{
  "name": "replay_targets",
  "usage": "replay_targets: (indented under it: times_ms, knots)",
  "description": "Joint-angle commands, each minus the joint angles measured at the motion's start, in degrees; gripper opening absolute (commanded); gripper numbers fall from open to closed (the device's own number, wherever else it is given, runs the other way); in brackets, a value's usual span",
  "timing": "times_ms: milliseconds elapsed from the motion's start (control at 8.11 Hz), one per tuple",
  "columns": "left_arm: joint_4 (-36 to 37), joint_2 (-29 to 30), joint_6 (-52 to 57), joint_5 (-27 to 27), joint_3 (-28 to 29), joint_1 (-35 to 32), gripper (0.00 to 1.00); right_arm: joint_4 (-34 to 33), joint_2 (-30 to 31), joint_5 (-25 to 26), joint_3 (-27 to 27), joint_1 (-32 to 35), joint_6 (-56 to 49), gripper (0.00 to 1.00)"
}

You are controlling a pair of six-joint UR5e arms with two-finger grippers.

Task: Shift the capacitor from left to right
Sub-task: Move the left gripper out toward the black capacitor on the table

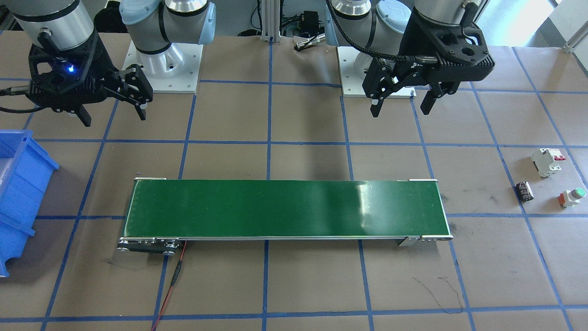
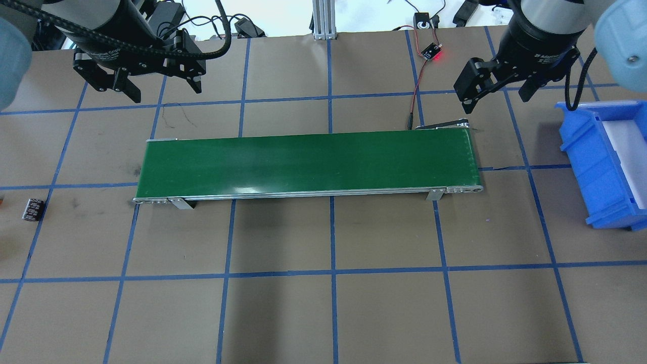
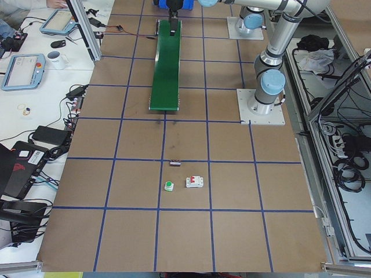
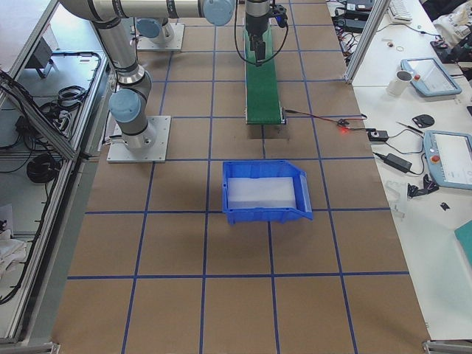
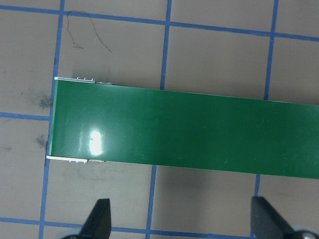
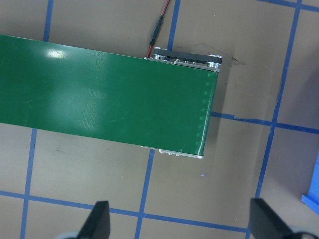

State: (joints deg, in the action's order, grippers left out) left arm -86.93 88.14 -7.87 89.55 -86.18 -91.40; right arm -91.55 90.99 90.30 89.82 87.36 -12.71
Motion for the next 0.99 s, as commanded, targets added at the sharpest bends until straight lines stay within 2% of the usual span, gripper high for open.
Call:
replay_targets:
  times_ms: [0, 370, 493, 863]
  knots:
    - [-0.1, 0.0, -0.7, 0.2, -0.3, -0.1, 1.0, 0.0, -0.1, 0.1, 0.0, -0.1, 0.0, 1.0]
    - [-0.3, -0.2, 0.0, 0.4, -0.8, -0.4, 1.0, 0.1, -0.1, 0.1, 0.3, -0.1, 0.0, 1.0]
    - [0.5, -0.7, 0.0, 0.7, -2.1, 1.3, 1.0, 0.1, -0.1, 0.1, 0.4, -0.1, 0.0, 1.0]
    - [-1.1, -1.0, 2.0, 2.6, -2.2, 17.7, 1.0, -0.1, -0.1, 0.9, 0.5, -0.2, 0.0, 1.0]
